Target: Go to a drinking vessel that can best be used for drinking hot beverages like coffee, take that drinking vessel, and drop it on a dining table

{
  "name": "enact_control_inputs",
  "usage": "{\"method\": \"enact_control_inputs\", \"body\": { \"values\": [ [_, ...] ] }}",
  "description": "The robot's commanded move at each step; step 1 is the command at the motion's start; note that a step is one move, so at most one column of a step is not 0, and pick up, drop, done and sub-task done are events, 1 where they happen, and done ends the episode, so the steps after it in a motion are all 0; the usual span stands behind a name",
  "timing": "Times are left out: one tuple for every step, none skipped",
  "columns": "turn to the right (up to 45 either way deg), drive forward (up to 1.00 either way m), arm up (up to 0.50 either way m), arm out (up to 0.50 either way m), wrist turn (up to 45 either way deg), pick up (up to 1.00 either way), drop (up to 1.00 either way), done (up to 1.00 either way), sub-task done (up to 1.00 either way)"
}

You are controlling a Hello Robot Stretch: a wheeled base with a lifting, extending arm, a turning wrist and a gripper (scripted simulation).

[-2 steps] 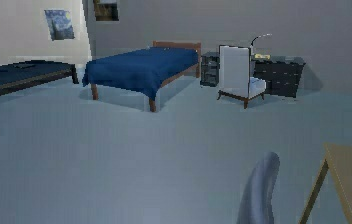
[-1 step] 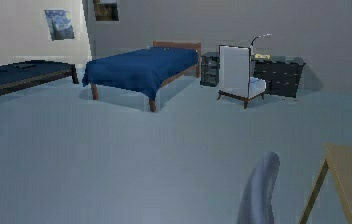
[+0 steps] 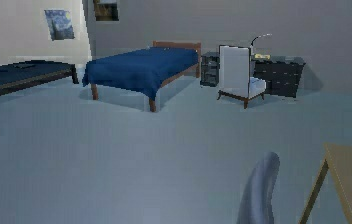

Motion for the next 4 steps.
{"method": "enact_control_inputs", "body": {
  "values": [
    [0.0,0.00,0.00,0.00,45.0,0.00,0.00,0.00,0.00],
    [0.0,0.00,0.00,0.00,6.0,0.00,0.00,0.00,0.00],
    [0.0,0.00,-0.04,0.00,0.0,0.00,0.00,0.00,0.00],
    [0.0,0.00,-0.32,0.00,0.0,0.00,0.00,0.00,0.00]
  ]
}}
